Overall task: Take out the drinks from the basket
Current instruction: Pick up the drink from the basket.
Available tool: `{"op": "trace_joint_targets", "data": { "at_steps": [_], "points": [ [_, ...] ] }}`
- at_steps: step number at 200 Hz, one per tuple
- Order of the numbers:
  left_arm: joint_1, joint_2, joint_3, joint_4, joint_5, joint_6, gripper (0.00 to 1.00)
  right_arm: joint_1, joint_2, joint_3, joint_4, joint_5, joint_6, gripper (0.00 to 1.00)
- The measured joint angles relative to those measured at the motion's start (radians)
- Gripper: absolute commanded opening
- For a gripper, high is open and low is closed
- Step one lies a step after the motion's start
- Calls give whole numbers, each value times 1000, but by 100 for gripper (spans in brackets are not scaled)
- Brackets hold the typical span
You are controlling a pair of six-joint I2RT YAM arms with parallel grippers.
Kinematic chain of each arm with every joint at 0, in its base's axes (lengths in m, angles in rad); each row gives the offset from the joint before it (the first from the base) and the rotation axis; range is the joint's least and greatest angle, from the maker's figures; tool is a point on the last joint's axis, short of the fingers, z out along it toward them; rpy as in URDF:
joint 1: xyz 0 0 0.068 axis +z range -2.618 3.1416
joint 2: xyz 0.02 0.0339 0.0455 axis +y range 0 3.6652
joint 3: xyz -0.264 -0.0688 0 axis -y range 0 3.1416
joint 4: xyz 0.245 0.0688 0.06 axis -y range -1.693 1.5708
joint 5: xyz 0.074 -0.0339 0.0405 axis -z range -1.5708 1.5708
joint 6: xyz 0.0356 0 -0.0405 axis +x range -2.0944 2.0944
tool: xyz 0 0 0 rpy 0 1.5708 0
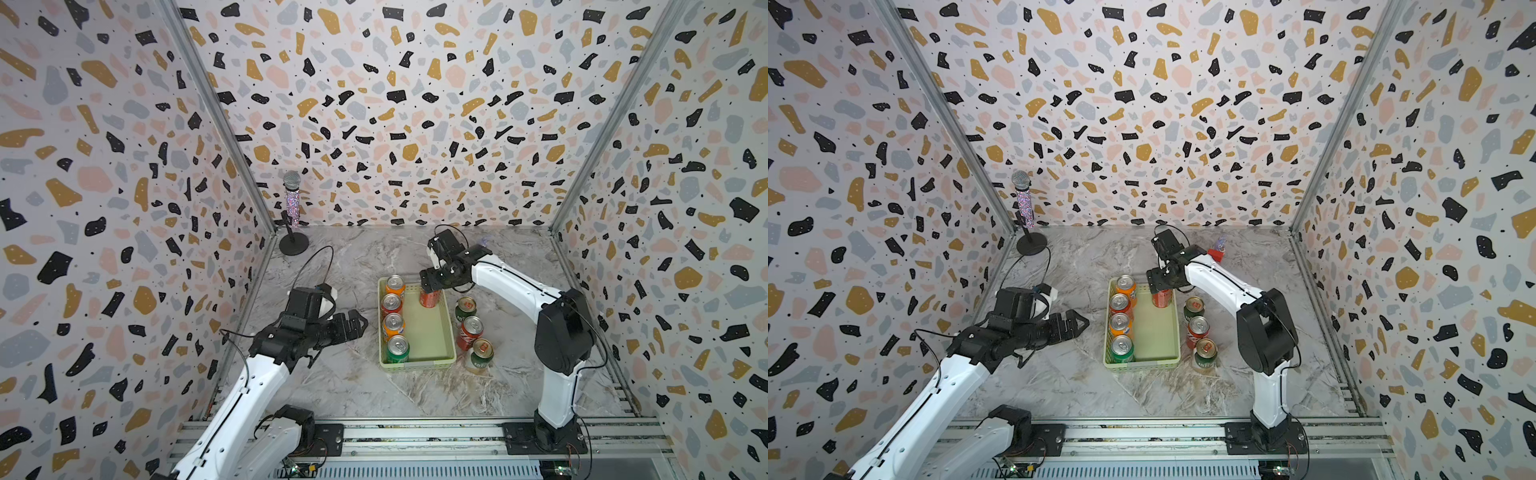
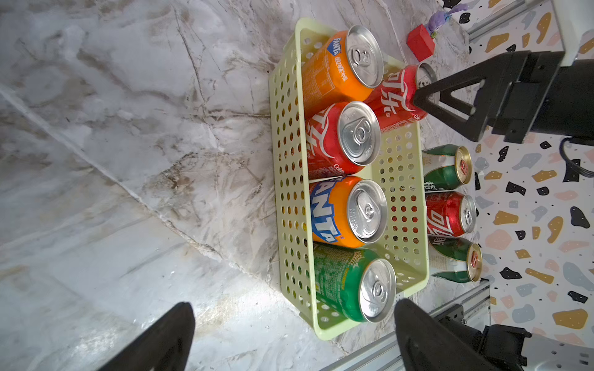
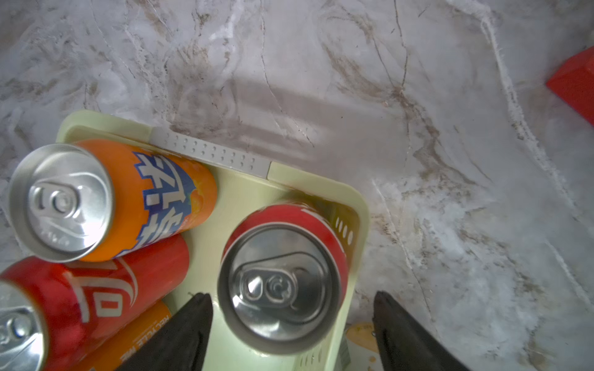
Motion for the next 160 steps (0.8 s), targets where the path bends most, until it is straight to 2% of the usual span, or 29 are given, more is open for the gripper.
{"op": "trace_joint_targets", "data": {
  "at_steps": [99,160],
  "points": [
    [0,0,-27,25,2,-16,100,19,47,26,4,5,1,72],
    [0,-5,-33,32,6,-14,100,29,71,47,18,15,2,74]
  ]
}}
